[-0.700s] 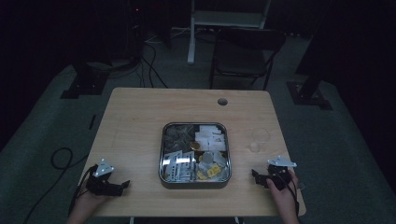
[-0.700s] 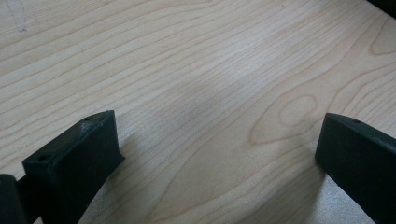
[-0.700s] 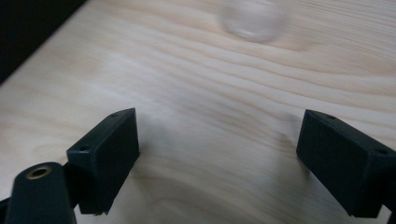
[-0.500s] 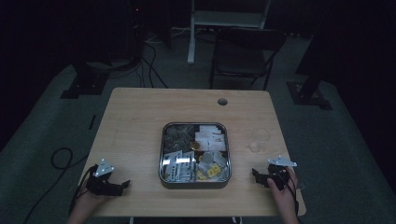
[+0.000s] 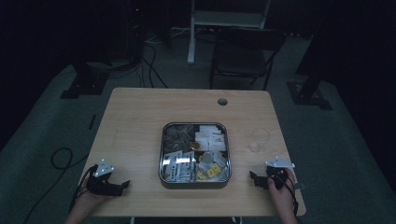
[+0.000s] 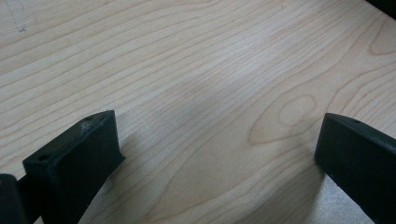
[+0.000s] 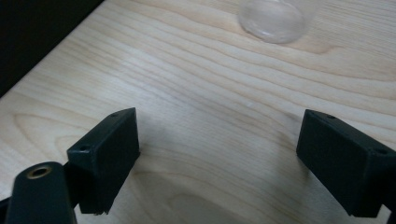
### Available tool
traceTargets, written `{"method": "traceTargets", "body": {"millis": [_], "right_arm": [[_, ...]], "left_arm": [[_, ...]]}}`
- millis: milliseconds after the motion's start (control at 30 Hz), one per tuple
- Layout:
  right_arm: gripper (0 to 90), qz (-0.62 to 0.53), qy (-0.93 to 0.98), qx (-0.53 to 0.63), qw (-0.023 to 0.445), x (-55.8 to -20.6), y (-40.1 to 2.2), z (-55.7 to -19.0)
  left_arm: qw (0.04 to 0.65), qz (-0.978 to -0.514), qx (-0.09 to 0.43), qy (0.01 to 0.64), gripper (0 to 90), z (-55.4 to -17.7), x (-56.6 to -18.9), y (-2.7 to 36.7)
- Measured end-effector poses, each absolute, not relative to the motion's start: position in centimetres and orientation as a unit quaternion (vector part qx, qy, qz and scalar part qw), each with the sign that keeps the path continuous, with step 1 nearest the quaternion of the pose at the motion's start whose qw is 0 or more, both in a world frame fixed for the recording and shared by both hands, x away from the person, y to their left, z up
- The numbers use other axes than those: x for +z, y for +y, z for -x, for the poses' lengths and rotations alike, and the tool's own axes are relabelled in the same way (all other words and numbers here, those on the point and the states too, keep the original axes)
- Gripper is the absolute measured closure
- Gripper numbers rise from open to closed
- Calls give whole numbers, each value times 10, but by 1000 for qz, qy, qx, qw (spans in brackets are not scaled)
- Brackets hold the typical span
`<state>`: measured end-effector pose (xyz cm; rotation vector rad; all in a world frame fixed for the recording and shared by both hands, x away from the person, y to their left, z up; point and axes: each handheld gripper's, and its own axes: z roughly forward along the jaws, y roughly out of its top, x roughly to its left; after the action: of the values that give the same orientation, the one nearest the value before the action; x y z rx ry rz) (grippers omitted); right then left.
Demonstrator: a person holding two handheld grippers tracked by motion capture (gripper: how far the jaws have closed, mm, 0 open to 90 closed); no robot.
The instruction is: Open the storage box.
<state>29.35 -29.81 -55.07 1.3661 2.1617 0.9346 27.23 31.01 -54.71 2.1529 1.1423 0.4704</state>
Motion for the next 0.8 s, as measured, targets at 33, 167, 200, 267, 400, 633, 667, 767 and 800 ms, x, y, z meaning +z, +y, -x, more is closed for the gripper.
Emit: {"method": "traceTargets", "body": {"millis": [33, 167, 200, 267, 400, 633, 667, 767, 800], "right_arm": [[126, -486, 780, 336, 206, -551, -298, -293], [125, -479, 784, 339, 203, -551, -297, -293], [125, -476, 786, 339, 202, -551, -297, -293], [118, -461, 795, 342, 196, -551, -296, -292], [118, -461, 795, 342, 196, -551, -296, -292], [118, -461, 795, 342, 196, -551, -296, -292], [118, -460, 796, 343, 194, -551, -296, -292], [118, -460, 796, 343, 194, -551, -296, -292], [118, -460, 796, 343, 194, -551, -296, -292]], "left_arm": [[323, -820, 179, 436, 7, -272, -547, 310], [311, -824, 175, 440, 7, -275, -545, 308], [308, -825, 174, 441, 7, -275, -544, 307], [308, -825, 174, 441, 11, -276, -544, 306], [307, -824, 173, 443, 16, -276, -544, 304], [320, -827, 169, 430, 15, -275, -540, 299], [326, -826, 169, 428, 15, -275, -536, 298], [331, -828, 171, 420, 15, -274, -530, 293], [333, -828, 171, 417, 15, -274, -527, 292]]}}
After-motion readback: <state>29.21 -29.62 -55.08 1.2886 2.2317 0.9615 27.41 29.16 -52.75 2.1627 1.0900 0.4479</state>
